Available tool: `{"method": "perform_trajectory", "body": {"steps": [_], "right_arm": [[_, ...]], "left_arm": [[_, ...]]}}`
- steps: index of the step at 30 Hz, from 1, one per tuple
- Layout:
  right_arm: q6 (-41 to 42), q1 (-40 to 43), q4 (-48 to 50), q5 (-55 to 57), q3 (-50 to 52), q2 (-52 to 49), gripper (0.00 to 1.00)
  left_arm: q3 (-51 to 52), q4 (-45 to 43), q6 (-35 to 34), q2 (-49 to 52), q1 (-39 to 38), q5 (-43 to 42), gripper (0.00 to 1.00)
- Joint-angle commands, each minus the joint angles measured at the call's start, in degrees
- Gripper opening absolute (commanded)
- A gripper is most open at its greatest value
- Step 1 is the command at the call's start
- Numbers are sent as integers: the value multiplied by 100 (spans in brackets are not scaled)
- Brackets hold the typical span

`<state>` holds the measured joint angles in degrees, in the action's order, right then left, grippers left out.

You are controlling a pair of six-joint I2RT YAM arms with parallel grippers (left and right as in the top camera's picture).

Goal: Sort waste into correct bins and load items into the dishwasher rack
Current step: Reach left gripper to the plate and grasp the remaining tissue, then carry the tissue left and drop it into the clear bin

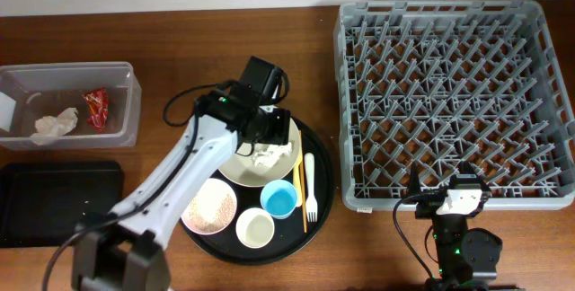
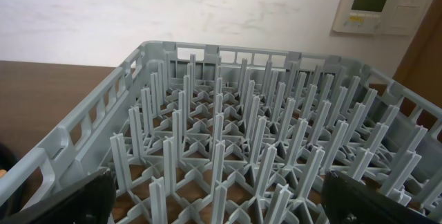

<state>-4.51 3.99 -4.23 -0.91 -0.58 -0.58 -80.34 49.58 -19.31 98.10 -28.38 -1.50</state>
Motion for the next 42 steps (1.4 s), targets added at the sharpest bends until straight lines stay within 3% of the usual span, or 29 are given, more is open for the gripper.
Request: {"method": "perform_trajectory", "body": {"steps": [1, 17, 19, 22, 26, 31, 36, 42], "right_arm": [[26, 22, -28, 28, 26, 33, 98], [26, 22, -28, 28, 26, 33, 98], [24, 22, -28, 28, 26, 33, 98], [26, 22, -28, 28, 26, 33, 99], [26, 22, -31, 28, 26, 33, 98], [26, 20, -28, 28, 26, 33, 98], [26, 11, -31, 28, 26, 33, 98], [24, -74, -28, 28, 26, 33, 98]], "left_arm": [[50, -142, -59, 164, 4, 234, 65], [66, 308, -57, 1644, 0, 68, 63], [66, 295, -59, 1644, 0, 68, 29], [50, 229, -57, 1641, 11, 70, 1], [-494, 435, -52, 1447, 153, 85, 1], [-2181, 1266, -33, 820, 1554, 92, 1], [-2365, 1198, -81, 678, 3600, 81, 1], [-2365, 1180, -79, 682, 5058, 87, 0]]}}
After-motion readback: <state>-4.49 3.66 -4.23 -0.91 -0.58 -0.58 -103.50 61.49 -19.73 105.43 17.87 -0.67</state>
